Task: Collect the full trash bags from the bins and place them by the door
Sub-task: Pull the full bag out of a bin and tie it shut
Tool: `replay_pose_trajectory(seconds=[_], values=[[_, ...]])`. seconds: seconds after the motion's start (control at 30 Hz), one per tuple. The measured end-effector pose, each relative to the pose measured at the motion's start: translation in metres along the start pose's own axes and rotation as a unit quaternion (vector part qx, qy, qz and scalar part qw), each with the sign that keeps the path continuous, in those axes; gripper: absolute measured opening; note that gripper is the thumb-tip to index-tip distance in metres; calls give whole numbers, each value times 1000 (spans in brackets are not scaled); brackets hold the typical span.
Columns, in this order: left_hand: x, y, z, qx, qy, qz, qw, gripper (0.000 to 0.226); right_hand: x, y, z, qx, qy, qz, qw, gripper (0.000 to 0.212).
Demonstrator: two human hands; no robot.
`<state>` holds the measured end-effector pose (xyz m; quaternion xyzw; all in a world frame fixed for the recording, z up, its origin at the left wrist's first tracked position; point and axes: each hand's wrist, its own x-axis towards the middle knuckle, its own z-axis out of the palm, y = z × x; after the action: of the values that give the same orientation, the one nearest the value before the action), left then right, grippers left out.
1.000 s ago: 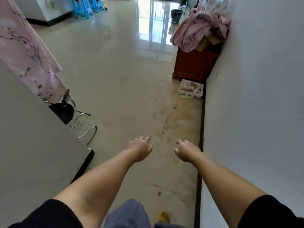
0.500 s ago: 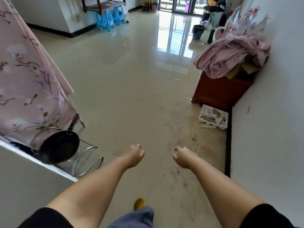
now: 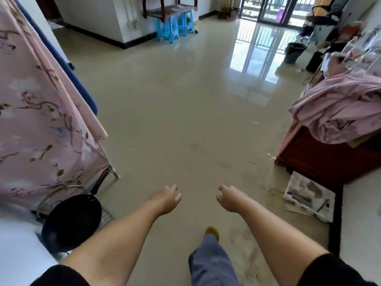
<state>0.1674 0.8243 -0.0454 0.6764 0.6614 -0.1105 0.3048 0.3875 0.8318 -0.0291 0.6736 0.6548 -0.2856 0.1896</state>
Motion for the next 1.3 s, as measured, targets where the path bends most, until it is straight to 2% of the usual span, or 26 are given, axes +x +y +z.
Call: replay_pose_trajectory(seconds=[0.23,0.43,0.67,0.9,1.3], values=[[126,13,-92,-53,20,-69,996,46,136,-23,-134,-104,-33,-101,989,45],[215,-9,-155,-89,13,-117,989,48,247,-67,-201,-121,-38,-137,982,47],[341,-87,-249,-108,17,-143,984,51,387,-162,-289,-153,-37,-162,974,48],[428,-162,-359,-114,37,-165,979,47,487,-273,-368,-158,-38,-195,967,47],[585,-300,-496,-174,56,-263,947,46,698,-468,-481,-250,-59,-301,919,50]])
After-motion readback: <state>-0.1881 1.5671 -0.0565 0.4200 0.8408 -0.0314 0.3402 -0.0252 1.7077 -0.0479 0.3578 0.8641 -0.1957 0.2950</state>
